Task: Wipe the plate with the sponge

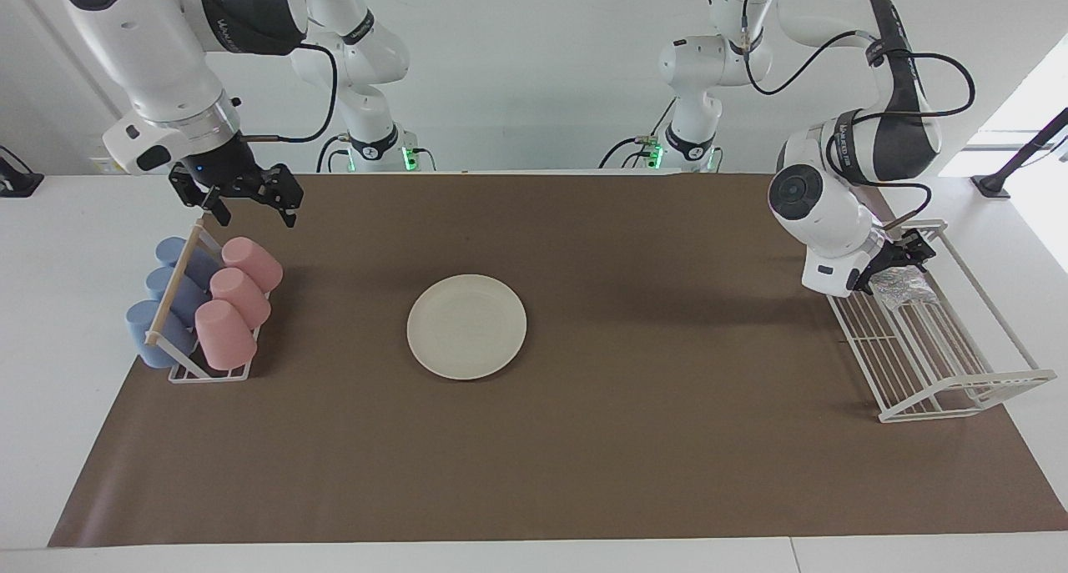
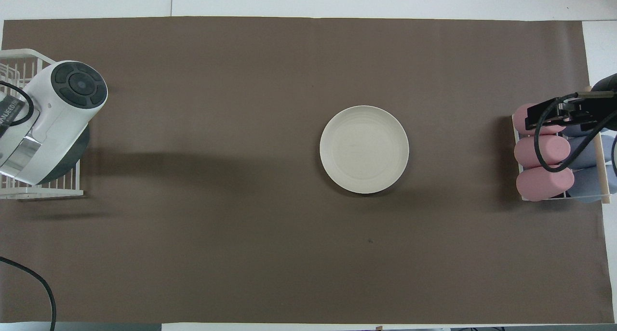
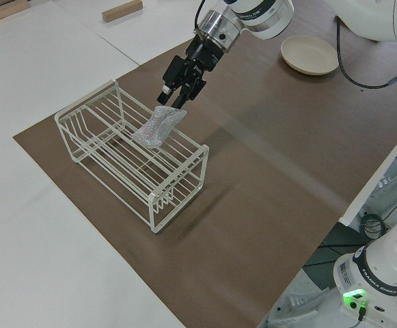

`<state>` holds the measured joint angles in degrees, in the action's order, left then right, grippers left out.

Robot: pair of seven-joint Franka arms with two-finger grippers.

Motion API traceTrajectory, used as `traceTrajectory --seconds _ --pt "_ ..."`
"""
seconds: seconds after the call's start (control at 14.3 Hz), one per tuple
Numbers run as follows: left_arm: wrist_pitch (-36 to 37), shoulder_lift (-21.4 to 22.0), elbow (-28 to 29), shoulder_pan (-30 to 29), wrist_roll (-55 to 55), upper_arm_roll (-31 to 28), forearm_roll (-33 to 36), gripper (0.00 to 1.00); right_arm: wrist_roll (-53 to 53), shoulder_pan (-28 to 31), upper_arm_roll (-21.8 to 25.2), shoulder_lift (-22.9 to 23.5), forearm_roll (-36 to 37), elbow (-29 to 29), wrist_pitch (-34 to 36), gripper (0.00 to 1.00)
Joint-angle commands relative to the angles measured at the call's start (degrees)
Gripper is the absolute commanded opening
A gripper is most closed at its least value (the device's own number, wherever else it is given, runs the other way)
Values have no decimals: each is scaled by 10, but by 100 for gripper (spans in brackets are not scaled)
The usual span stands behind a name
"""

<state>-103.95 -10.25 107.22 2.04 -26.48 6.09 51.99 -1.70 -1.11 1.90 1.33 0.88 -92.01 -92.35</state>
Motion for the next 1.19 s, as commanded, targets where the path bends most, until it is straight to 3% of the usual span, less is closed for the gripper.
traceTrajectory --seconds 0.0,0.21,0.56,0.91,1.12 --pt "-2 13 -1 5 -16 -3 -47 100 -3 3 -1 -5 2 1 5 100" --pt "30 15 -31 9 -15 -3 -134 100 -3 3 -1 -5 2 1 5 100" --pt "76 36 -94 1 -9 -6 -355 100 -4 2 -1 -5 2 1 5 100" --pt "154 127 -93 -3 39 -13 -500 100 -5 2 -1 -5 2 1 5 100" --pt "183 161 -91 -2 80 -13 -535 100 -5 2 -1 -5 2 1 5 100"
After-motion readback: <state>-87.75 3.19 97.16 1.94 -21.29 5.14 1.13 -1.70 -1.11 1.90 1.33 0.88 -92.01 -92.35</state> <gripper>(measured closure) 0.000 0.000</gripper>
